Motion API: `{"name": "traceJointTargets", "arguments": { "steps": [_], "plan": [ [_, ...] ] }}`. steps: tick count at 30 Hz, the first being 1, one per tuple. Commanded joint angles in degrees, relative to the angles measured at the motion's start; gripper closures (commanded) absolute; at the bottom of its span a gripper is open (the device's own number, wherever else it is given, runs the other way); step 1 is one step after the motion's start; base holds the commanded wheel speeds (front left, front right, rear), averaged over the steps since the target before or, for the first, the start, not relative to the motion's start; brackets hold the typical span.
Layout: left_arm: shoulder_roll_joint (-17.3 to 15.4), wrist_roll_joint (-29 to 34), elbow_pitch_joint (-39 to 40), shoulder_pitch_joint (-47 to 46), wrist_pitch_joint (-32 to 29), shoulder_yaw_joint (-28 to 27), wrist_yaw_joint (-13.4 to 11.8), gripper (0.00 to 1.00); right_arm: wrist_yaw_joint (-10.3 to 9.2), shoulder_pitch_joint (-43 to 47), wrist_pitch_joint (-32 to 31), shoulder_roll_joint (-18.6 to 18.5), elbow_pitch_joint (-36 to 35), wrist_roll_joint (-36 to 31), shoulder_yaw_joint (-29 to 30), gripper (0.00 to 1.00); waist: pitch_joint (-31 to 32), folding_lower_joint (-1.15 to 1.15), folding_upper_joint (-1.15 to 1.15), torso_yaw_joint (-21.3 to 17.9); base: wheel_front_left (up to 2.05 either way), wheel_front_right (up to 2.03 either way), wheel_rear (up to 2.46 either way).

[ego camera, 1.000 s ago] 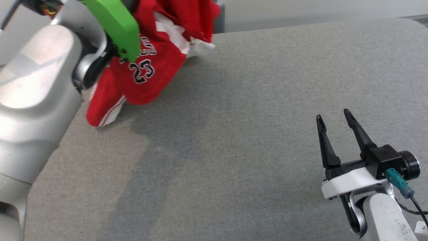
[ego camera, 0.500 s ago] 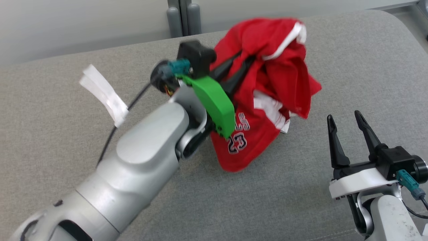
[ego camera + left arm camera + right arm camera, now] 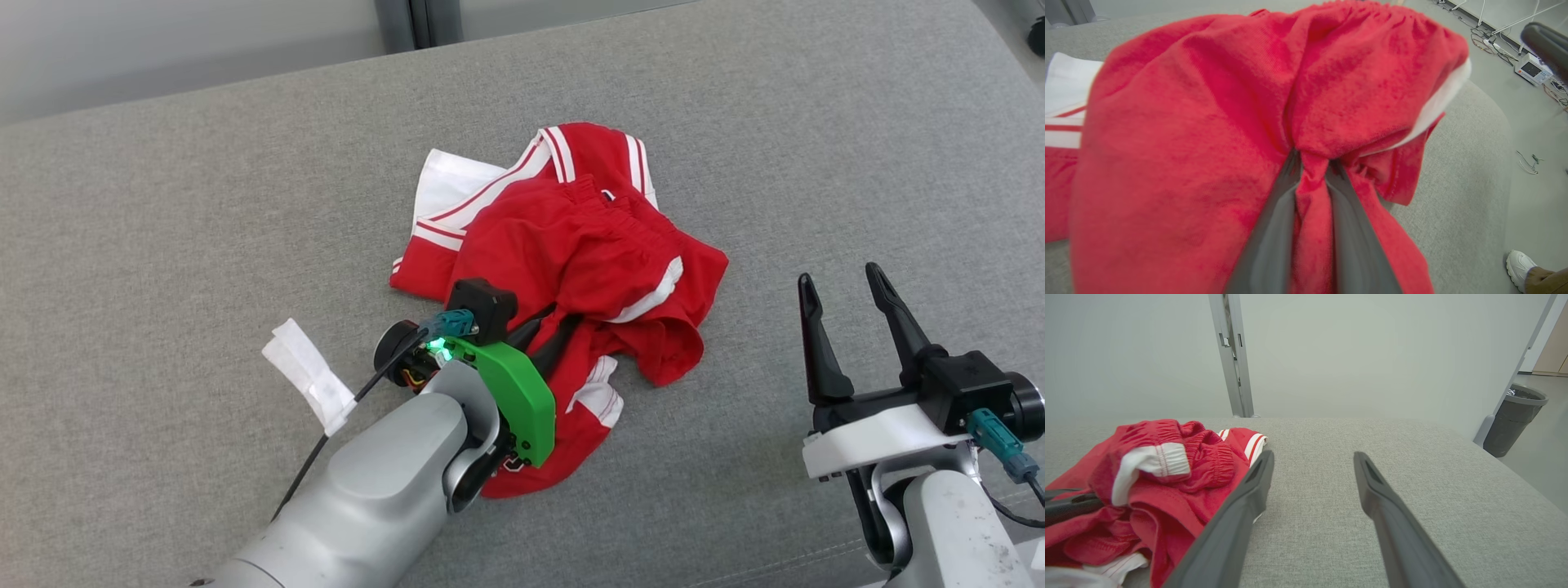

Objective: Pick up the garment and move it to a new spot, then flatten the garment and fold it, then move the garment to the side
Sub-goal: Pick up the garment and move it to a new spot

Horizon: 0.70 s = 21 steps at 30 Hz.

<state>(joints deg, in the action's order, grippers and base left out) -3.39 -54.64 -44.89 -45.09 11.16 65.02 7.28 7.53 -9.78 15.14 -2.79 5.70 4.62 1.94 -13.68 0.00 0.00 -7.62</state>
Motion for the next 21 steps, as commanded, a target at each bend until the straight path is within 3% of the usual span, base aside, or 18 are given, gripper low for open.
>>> {"name": "traceJointTargets", "arguments": {
  "steps": [1, 3, 4, 5, 6, 11, 21],
  "plan": [
    [0.04, -0.42, -0.60, 0.64, 0.91, 0.00, 0.14, 1.00, -0.08, -0.25, 0.02, -0.20, -0.05, 0.21, -0.06, 0.00, 0.02, 0.00, 0.00, 0.07, 0.00, 0.00, 0.00],
    [0.18, -0.26, -1.19, 0.62, 2.13, 0.07, 0.17, 1.00, -0.08, -0.10, 0.02, -0.20, 0.03, 0.03, -0.08, 0.00, 0.24, 0.00, 0.00, 0.31, 0.00, 0.00, 0.00],
    [0.26, 0.30, -1.24, 0.57, 2.73, 0.17, 0.19, 0.78, -0.08, 0.09, 0.02, -0.19, 0.09, -0.07, -0.09, 0.00, 0.49, 0.00, 0.00, 0.50, 0.00, 0.00, 0.00],
    [0.33, 0.68, -1.18, 0.58, 3.14, 0.16, 0.20, 0.48, -0.08, 0.24, 0.02, -0.20, 0.13, -0.12, -0.16, 0.00, 0.65, 0.00, 0.00, 0.60, 0.00, 0.00, 0.00],
    [0.37, 1.00, -1.06, 0.63, 3.63, -0.14, 0.21, 0.02, -0.08, 0.36, 0.02, -0.20, 0.19, -0.19, -0.25, 0.00, 0.91, 0.00, 0.00, 0.76, 0.00, 0.00, 0.00],
    [0.44, 3.07, 0.63, 1.66, 4.10, -3.11, 0.23, 0.00, -0.08, 0.87, 0.02, -0.20, 0.42, -0.45, -0.17, 0.00, 2.18, 0.00, 0.00, 1.62, 0.00, 0.00, 0.00],
    [-1.15, 12.43, 10.11, 10.03, 3.99, -15.22, -1.53, 0.00, -0.08, 2.44, 0.02, -0.20, 0.65, -1.06, 0.04, 0.00, 6.08, 0.00, 0.00, 3.59, 0.00, 0.00, 0.00]
  ]
}}
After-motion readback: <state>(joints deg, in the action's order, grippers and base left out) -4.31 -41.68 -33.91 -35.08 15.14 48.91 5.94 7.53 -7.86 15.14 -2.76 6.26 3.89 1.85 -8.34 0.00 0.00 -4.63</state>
